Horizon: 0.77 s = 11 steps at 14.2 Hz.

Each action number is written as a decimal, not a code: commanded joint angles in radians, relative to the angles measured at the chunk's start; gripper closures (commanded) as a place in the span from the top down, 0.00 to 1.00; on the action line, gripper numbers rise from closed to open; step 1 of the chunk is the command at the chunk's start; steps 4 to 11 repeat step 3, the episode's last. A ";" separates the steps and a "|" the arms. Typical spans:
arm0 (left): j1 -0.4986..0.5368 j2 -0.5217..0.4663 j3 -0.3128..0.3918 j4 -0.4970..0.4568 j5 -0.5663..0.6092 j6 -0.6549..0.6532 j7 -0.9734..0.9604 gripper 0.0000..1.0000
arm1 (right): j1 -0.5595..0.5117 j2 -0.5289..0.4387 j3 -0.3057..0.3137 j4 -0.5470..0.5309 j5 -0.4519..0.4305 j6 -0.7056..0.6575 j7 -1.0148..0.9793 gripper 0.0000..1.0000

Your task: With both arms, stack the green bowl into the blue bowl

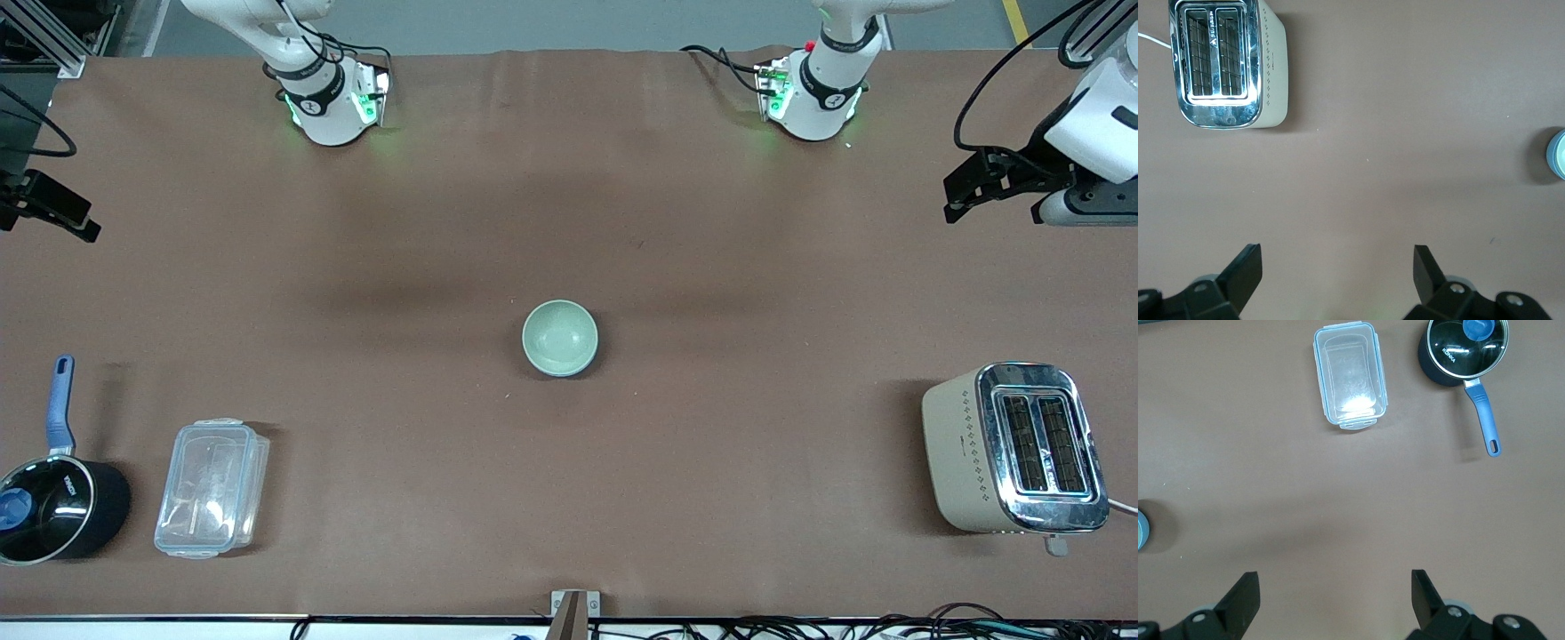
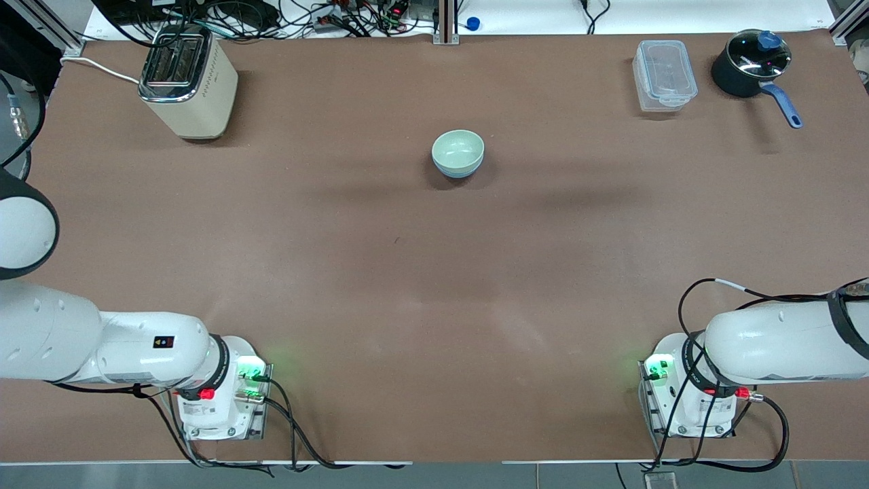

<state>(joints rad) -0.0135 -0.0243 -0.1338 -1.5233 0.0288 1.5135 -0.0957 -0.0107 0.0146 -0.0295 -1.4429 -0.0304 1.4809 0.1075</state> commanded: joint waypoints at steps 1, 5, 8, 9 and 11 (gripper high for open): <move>0.001 0.009 -0.004 0.020 -0.009 -0.003 0.010 1.00 | -0.005 0.004 0.003 0.012 0.012 -0.007 -0.012 1.00; 0.003 0.010 -0.003 0.018 -0.010 -0.001 0.011 1.00 | -0.003 0.004 0.003 0.012 0.012 -0.008 -0.012 1.00; 0.003 0.010 -0.003 0.018 -0.010 -0.001 0.011 1.00 | -0.003 0.004 0.003 0.012 0.012 -0.008 -0.012 1.00; 0.003 0.010 -0.003 0.018 -0.010 -0.001 0.011 1.00 | -0.003 0.004 0.003 0.012 0.012 -0.008 -0.012 1.00; 0.003 0.010 -0.003 0.018 -0.010 -0.001 0.011 1.00 | -0.003 0.004 0.003 0.012 0.012 -0.008 -0.012 1.00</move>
